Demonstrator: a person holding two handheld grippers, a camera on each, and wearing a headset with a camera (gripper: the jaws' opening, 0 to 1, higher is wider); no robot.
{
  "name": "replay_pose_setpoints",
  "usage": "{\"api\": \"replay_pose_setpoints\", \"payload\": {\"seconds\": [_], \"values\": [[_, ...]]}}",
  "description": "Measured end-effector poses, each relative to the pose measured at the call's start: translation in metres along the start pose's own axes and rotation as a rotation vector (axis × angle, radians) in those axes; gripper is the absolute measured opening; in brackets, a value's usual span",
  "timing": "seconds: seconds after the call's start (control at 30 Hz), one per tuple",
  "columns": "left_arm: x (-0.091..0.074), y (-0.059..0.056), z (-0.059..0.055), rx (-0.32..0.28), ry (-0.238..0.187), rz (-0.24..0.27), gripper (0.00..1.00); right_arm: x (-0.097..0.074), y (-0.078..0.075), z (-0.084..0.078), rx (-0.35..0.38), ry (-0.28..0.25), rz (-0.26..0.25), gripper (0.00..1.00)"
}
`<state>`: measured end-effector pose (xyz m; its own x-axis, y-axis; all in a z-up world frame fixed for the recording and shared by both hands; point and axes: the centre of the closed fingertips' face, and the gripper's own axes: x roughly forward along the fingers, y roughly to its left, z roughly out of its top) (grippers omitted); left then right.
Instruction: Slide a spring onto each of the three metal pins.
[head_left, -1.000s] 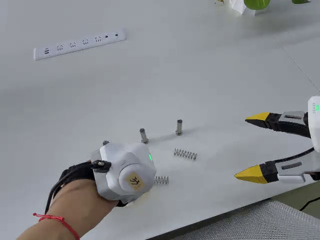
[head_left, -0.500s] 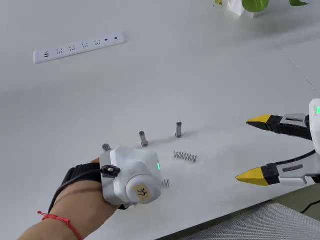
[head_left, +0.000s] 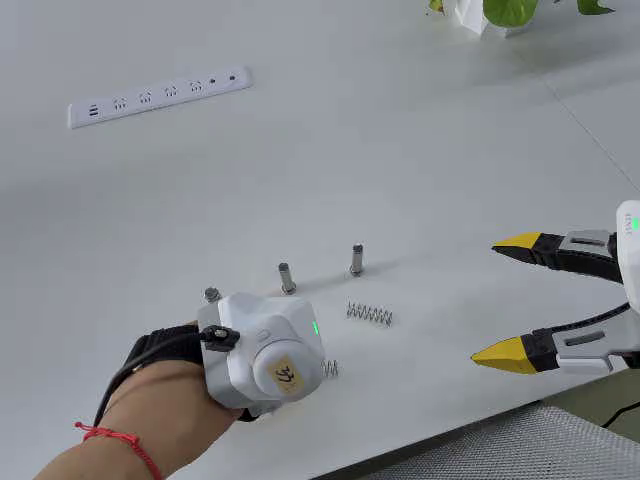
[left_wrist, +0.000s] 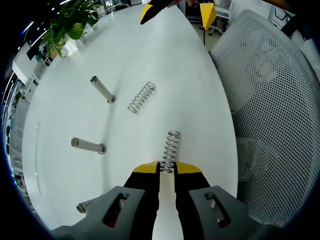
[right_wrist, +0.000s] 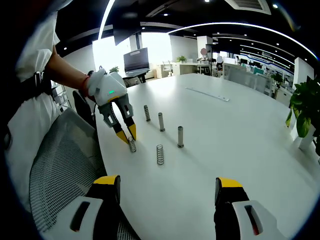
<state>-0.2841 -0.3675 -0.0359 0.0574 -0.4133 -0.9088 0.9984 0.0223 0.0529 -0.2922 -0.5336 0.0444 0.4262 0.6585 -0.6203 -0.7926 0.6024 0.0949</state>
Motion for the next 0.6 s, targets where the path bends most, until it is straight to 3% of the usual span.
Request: {"api": "replay_pose_setpoints", "payload": {"seconds": [0.3, 0.6], "values": [[-0.002, -0.006, 0.002, -0.049, -0.041, -0.008, 0.07, 0.003, 0.004, -0.001, -0.004, 0.003, 0.011, 0.77], [-0.016, -0.004, 0.014, -0.119, -0.141, 0.001, 0.07, 0.001, 0.008, 0.008, -0.03, 0.013, 0.019, 0.76]]}}
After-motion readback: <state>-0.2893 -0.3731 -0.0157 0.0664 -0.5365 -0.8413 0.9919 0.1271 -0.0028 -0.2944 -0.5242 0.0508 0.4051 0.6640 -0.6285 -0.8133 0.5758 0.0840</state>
